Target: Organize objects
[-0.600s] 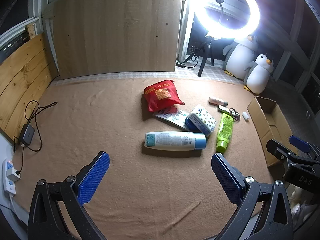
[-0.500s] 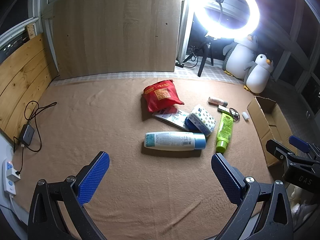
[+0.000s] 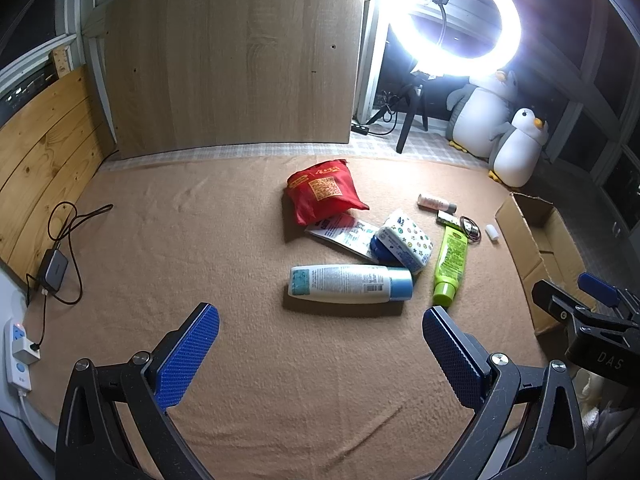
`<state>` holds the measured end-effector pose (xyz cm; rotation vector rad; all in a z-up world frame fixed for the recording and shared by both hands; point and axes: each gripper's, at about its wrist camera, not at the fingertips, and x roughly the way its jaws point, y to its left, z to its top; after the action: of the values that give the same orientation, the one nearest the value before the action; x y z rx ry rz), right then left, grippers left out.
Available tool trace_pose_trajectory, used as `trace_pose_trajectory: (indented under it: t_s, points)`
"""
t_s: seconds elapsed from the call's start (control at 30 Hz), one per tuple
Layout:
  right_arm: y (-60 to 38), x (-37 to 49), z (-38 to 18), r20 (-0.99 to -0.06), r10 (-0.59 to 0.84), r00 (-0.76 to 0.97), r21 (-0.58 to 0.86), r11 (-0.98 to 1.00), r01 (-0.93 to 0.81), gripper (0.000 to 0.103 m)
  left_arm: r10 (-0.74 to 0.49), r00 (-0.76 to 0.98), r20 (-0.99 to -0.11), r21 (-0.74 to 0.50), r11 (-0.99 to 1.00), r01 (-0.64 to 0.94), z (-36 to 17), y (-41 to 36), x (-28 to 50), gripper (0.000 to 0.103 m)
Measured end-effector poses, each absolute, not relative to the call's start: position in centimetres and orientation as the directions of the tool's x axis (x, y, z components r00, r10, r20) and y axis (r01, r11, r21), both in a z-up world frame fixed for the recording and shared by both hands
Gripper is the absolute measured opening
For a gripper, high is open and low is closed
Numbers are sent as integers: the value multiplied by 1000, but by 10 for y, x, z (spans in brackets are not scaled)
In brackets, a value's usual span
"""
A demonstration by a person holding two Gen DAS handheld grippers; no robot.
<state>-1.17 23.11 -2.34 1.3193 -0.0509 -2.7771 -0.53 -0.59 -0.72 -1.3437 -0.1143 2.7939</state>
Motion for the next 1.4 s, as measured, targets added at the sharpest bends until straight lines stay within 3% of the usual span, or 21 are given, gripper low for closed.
trace_pose_trajectory:
  t_s: [1.4]
  points:
    - [239,-11,-30,-789,-62,-612,60,-998,25,102,65,-613,-787,-52,-998,-39,-16,6,-27,103]
